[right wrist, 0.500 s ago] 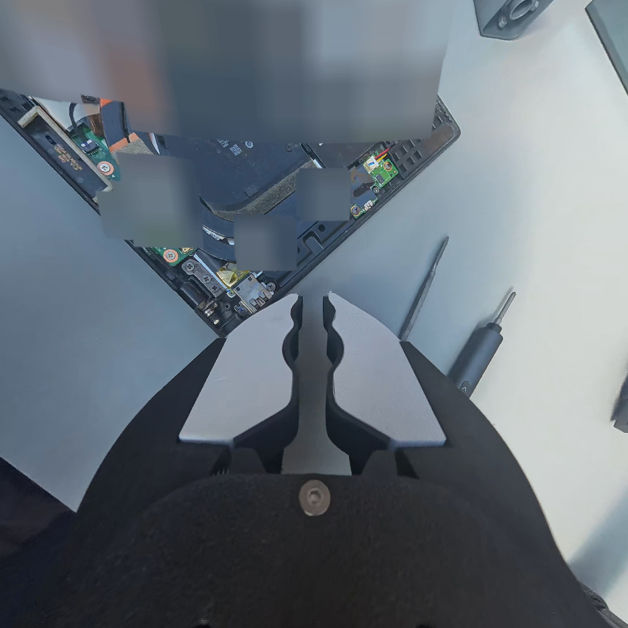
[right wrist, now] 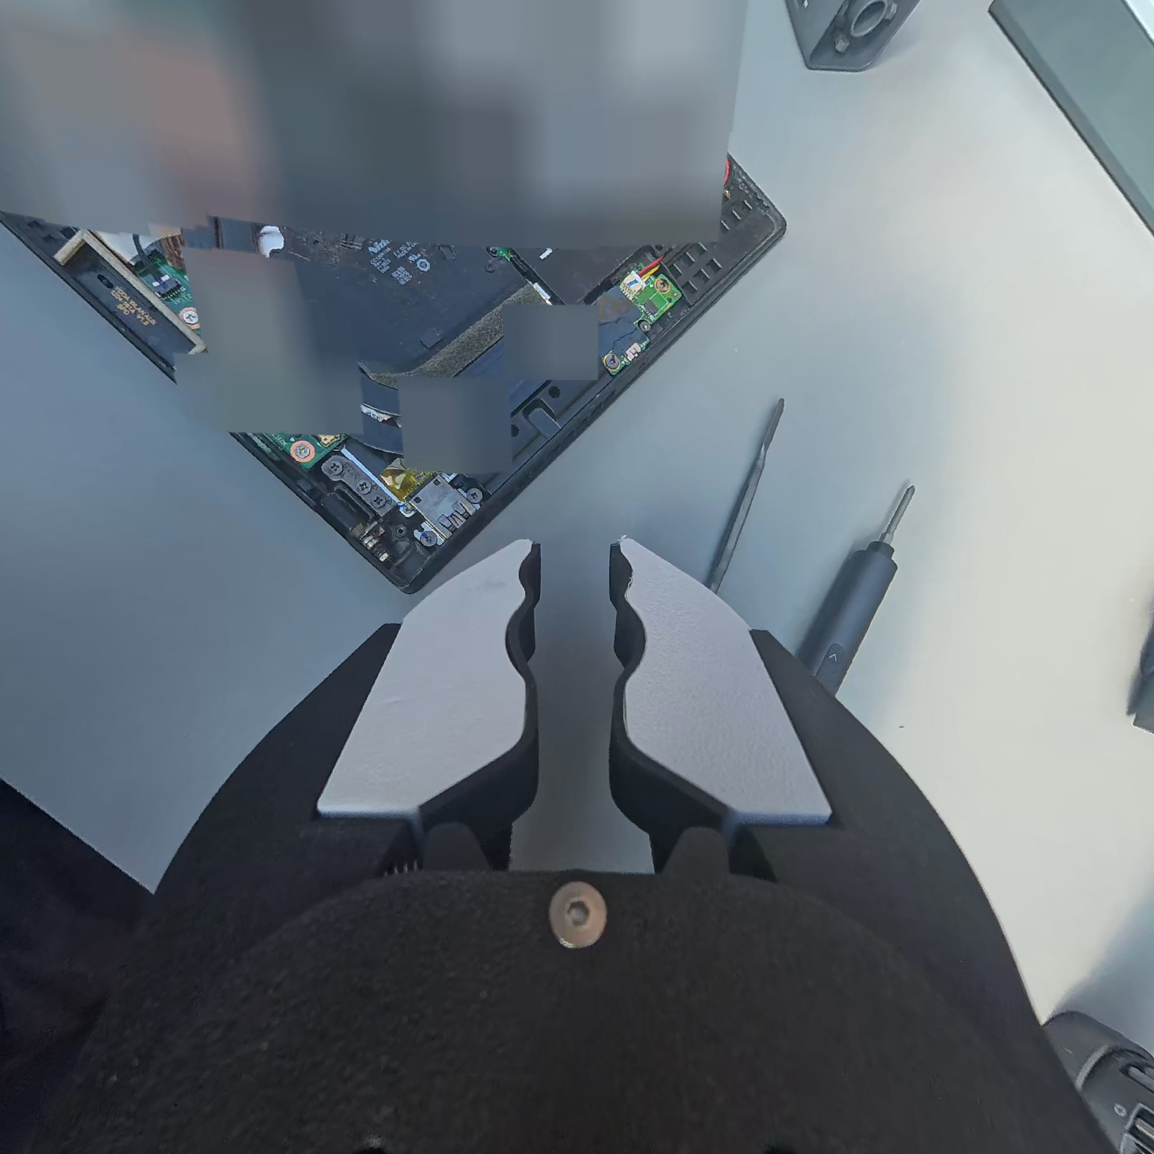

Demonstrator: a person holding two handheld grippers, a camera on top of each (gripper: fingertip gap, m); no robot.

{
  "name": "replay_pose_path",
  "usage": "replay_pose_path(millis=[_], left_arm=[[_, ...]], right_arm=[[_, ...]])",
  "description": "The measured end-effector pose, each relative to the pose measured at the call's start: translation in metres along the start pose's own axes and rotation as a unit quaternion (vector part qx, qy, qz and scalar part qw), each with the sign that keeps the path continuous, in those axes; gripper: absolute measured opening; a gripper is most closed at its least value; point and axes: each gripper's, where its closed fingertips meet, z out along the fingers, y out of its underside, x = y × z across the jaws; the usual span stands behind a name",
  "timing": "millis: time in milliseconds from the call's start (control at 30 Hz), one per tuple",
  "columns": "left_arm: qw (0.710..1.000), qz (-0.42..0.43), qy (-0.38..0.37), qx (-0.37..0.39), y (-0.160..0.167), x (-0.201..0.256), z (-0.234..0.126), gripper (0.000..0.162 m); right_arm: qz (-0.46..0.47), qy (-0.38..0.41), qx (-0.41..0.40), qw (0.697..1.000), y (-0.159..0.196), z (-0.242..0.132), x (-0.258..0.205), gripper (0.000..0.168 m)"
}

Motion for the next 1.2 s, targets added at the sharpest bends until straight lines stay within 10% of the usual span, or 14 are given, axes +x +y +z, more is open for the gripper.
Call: replay_pose_path(millis=[667, 1200], left_arm=[[0.991, -0.019, 0.103, 0.08, -0.029, 0.015, -0.036, 0.0], [0.984, 0.145, 0.105, -0.013, -0.005, -0.021, -0.019, 0.012]], right_arm=[[0.009, -0.044, 0.128, 0.991, -0.078, -0.009, -0.032, 0.017], [-0.044, -0.072, 0.131, 0.988, -0.099, -0.001, -0.066, 0.02]])
